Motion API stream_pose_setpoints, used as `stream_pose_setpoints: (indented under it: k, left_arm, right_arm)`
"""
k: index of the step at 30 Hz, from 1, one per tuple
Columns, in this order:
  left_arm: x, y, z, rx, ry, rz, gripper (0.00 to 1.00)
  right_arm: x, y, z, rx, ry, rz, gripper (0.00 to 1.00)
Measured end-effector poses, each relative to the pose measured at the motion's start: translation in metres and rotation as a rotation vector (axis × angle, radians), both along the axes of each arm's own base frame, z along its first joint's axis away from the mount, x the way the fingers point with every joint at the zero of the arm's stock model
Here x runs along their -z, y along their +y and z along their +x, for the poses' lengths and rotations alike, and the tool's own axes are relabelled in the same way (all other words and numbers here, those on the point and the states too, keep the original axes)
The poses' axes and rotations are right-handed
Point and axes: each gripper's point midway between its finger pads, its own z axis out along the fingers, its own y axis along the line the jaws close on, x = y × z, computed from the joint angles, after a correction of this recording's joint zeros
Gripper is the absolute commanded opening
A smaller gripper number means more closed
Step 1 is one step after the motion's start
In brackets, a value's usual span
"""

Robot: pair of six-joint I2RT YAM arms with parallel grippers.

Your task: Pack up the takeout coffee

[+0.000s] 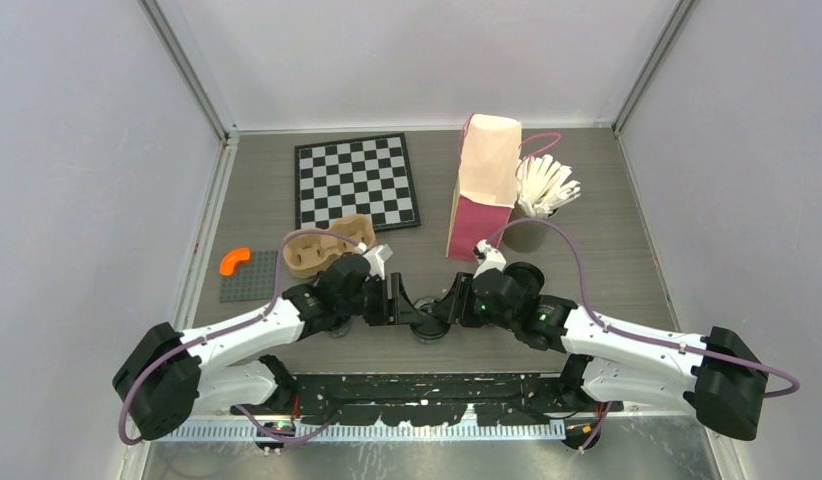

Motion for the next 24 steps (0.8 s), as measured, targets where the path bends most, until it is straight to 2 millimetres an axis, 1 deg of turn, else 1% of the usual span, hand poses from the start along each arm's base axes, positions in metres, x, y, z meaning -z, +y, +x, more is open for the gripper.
stream_pose_setpoints:
  k: [2, 5, 9, 12, 16, 19, 24]
  left_arm:
    - [0.006, -0.002, -0.001, 0.005, 0.023, 0.001, 0.48]
    - [0.004, -0.006, -0.001, 0.011, 0.016, -0.016, 0.42]
    - [0.002, -0.007, 0.002, 0.016, -0.006, -0.012, 0.37]
    - [0.0, -0.008, 0.005, 0.028, -0.035, -0.003, 0.36]
    - [-0.001, -0.007, 0.005, 0.047, -0.058, 0.013, 0.36]
    - [0.0, -0.006, 0.005, 0.059, -0.068, 0.023, 0.35]
    - [0.0, -0.008, 0.007, 0.065, -0.07, 0.029, 0.35]
  right_arm:
    - [0.001, 0.0, 0.0, 0.001, 0.003, 0.006, 0.44]
    - [0.001, 0.001, 0.0, 0.002, 0.003, 0.009, 0.46]
    - [0.0, -0.003, -0.002, 0.001, 0.004, -0.01, 0.51]
    - [-0.005, -0.014, -0.004, -0.001, -0.003, -0.054, 0.51]
    - [-0.019, -0.026, -0.006, -0.014, -0.036, -0.092, 0.5]
    - [-0.029, -0.028, -0.004, -0.027, -0.058, -0.11, 0.47]
    - [-0.038, -0.026, -0.002, -0.047, -0.074, -0.135, 0.46]
